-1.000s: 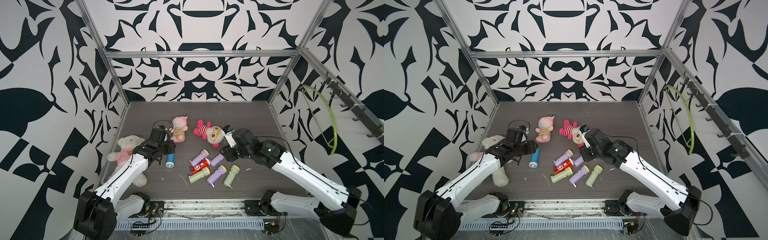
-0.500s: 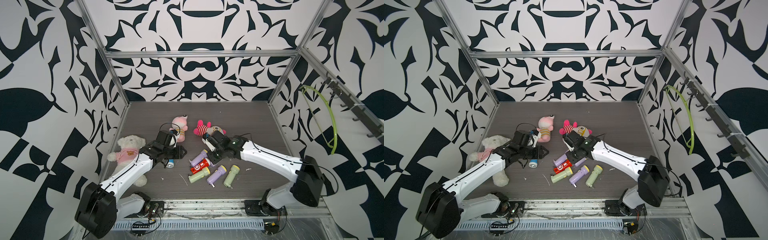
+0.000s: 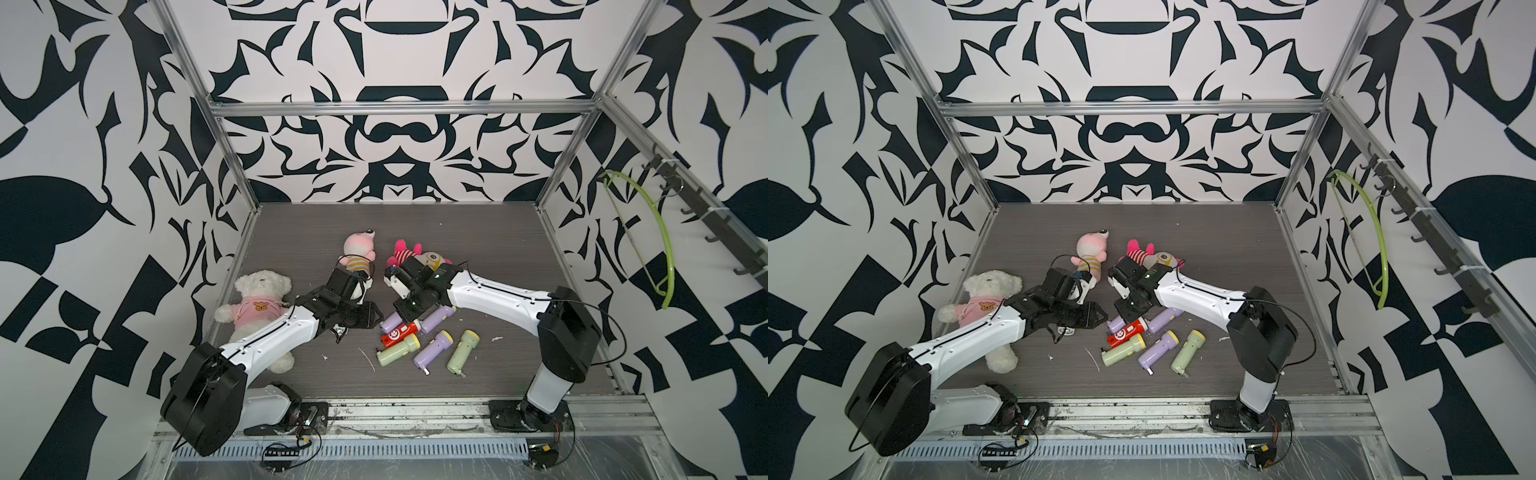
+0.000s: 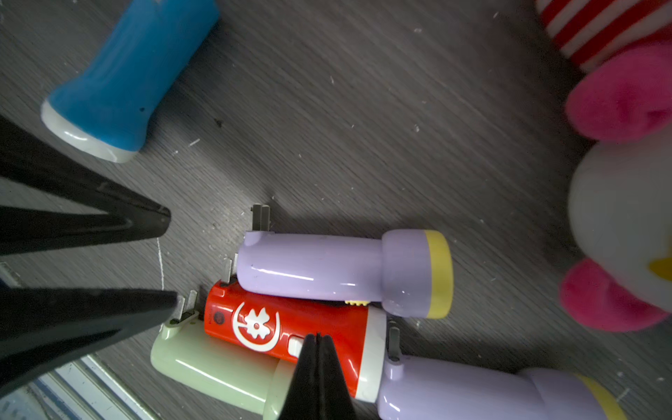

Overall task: Close the plug at the bottom of the flashlight
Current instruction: Adjust the flashlight at the center of the board.

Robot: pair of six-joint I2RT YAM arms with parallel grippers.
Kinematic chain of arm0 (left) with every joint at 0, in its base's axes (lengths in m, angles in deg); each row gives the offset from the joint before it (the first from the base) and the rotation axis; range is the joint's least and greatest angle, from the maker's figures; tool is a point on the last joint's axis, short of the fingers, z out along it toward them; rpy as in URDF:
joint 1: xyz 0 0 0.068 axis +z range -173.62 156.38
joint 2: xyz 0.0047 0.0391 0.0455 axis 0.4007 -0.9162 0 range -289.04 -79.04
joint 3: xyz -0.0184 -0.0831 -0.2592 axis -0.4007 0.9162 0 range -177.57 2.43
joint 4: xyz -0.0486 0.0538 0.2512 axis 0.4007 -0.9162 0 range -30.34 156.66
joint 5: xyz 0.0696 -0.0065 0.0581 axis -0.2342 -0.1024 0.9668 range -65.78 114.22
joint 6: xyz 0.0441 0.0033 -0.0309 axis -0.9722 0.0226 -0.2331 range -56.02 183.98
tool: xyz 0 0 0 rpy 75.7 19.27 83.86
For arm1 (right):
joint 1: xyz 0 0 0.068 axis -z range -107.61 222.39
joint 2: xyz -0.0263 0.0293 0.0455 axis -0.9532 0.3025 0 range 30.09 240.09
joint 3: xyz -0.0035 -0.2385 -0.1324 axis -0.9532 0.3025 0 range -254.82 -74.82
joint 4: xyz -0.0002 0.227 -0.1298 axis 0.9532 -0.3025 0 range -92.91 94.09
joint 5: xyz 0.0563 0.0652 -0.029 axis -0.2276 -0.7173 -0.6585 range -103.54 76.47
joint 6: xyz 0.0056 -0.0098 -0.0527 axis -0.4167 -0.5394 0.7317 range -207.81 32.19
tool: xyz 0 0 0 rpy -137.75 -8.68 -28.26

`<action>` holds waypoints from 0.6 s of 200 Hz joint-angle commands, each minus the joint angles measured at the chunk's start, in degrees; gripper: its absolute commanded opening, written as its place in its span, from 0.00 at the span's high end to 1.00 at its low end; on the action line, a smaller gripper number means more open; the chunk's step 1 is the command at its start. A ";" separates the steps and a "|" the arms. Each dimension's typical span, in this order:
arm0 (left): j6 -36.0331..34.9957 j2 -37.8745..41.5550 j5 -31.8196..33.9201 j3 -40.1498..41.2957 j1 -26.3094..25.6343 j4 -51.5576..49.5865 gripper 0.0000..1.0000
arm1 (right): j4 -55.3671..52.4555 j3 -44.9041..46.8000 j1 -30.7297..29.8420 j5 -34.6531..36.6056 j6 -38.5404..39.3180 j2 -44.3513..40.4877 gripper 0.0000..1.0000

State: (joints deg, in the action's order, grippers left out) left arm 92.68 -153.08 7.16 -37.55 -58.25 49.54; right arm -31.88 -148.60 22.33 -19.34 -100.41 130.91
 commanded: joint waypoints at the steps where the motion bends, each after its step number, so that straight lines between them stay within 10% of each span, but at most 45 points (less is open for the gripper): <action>1: 0.56 -0.91 0.81 1.05 0.00 -0.04 0.59 | 1.21 -1.46 -1.90 -0.09 -0.46 0.80 1.00; 120: 1.00 0.56 4.72 2.66 0.00 -1.20 0.60 | 2.28 -0.76 -2.76 1.05 0.86 3.40 1.00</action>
State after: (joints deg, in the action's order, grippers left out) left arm 93.56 -153.56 10.11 -35.54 -58.25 49.47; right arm -30.35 -148.71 19.42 -18.40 -99.91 135.39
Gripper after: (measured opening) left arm 0.410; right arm 0.046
